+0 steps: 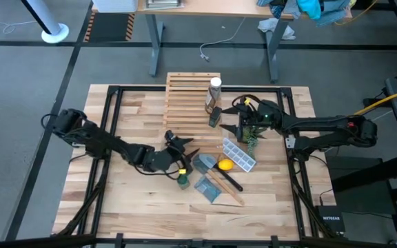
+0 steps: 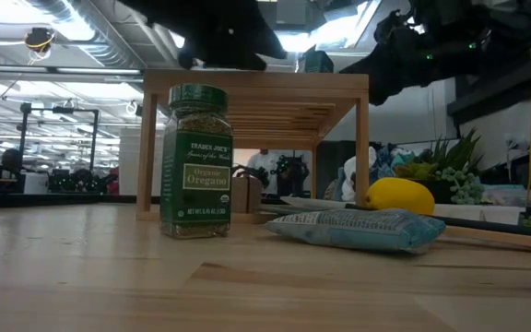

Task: Shelf spices
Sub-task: Remove the dark green seasoning can from the shelf

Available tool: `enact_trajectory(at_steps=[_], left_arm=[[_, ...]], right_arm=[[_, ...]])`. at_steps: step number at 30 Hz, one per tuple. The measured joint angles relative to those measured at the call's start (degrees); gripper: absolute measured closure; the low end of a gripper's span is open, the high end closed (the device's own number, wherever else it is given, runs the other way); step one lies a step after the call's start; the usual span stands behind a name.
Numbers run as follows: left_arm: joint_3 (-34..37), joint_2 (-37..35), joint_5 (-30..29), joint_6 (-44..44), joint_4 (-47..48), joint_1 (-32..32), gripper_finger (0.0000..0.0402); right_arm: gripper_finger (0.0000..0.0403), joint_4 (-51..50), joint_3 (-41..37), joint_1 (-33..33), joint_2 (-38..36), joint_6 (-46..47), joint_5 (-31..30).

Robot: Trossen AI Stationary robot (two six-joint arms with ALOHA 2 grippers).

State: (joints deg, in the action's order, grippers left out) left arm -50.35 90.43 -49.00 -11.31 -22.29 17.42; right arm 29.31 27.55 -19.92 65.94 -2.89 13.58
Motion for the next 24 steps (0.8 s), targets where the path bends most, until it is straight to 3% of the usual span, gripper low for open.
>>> enact_trajectory(at_steps=[10,18,24], left_arm=[[0.0,0.6,6.6,1.8,-5.7,-6.4,0.0185],[0.0,0.6,7.0,2.5,-7.3,-9.2,0.0185],[0.0,0.6,7.0,2.4,-7.2,-10.8,0.0185]], right_arm=[[0.0096,0.4,0.0,0.1,0.0,2.3,2.8],[0.0096,-1.3,0.0,0.2,0.0,4.6,5.6],[0.0096,0.1,0.0,4.6,2.1,4.2,4.1]])
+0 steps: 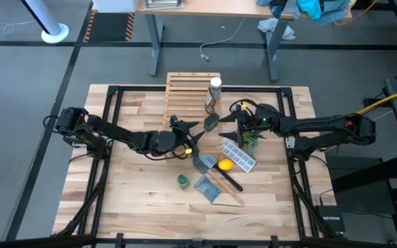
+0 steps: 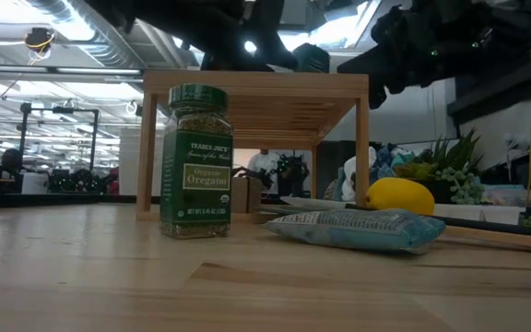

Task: Shelf spices
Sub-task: Remove the dark green seasoning can from the shelf

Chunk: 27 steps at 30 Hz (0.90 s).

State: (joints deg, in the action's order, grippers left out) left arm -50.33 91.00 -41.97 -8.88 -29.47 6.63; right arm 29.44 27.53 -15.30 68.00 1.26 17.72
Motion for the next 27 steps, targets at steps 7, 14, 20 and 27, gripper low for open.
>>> enact_trajectory(at_steps=[7,14,20,27], left_arm=[[0.0,0.0,-0.1,0.4,0.0,-0.8,0.0185],[0.0,0.0,-0.8,2.9,0.6,-0.4,0.0185],[0.0,-0.8,-7.8,6.0,4.8,2.2,0.0185],[0.0,-2.5,-13.4,5.9,10.8,6.6,0.0185]], right_arm=[[0.0096,1.2,0.0,4.1,3.3,-1.5,-6.2],[0.0096,1.3,0.0,4.4,3.4,0.2,-6.7],[0.0096,1.2,0.0,4.4,3.3,0.1,-6.7],[0.0096,0.0,0.0,4.4,1.5,-1.4,-8.9]])
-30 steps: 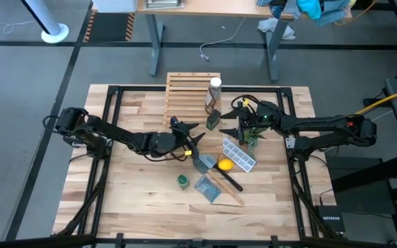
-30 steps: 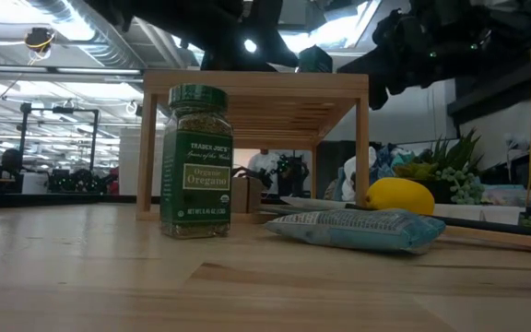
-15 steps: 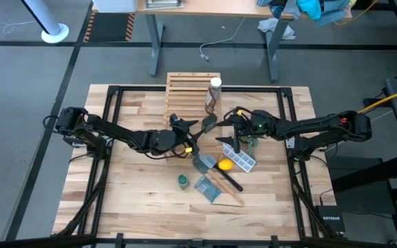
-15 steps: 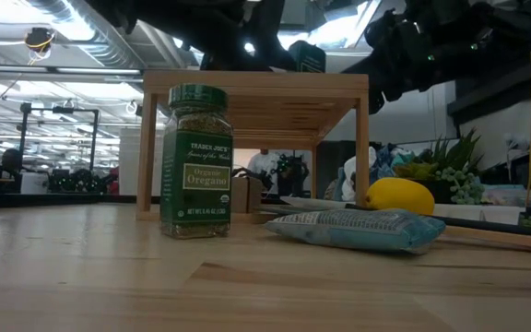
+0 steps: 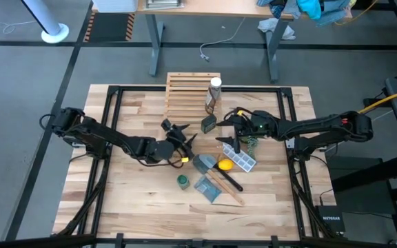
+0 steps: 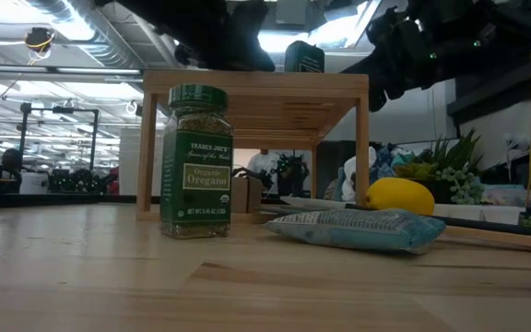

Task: Shelf spices
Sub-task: Remove the dark green seasoning can from the shelf

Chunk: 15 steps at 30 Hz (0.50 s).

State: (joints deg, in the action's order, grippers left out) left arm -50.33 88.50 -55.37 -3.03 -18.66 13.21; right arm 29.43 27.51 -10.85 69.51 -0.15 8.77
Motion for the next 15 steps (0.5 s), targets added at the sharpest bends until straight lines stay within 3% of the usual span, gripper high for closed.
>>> enact_trajectory(at_steps=[10,15], left_arm=[[0.0,0.1,0.0,-2.0,0.1,3.4,0.0185],[0.0,0.1,0.0,-2.8,0.1,3.6,0.0185]], right_arm=[[0.0096,0.1,0.0,-3.5,-5.9,-1.9,-2.7],[0.0096,-1.4,0.0,-8.2,-5.8,-3.0,1.2]])
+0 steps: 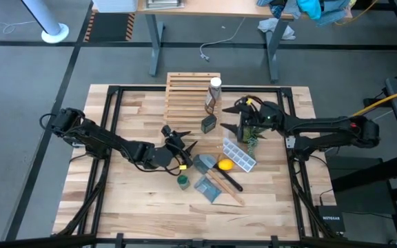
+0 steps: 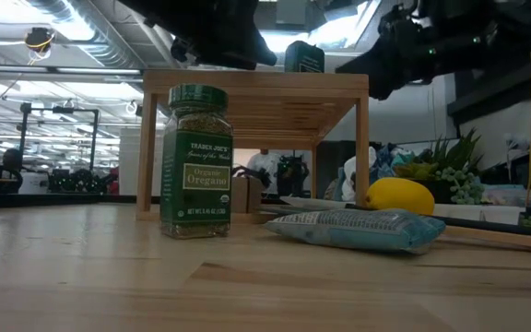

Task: Shelf spices
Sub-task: Remove the dark green seasoning can from the shelf

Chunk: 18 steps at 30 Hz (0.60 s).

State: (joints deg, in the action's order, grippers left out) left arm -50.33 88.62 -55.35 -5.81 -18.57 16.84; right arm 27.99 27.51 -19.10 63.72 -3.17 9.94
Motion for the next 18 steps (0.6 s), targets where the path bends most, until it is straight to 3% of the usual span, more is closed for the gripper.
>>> enact_trajectory(at_steps=[8,18], left_arm=[[0.0,0.0,0.0,2.5,0.0,0.0,0.0185],[0.0,0.0,0.0,2.9,-0.1,-0.1,0.0185]], right_arm=[[0.0096,2.3,0.0,-4.7,1.9,-0.8,12.9],[0.0096,2.0,5.4,-4.6,9.3,-6.3,13.2]])
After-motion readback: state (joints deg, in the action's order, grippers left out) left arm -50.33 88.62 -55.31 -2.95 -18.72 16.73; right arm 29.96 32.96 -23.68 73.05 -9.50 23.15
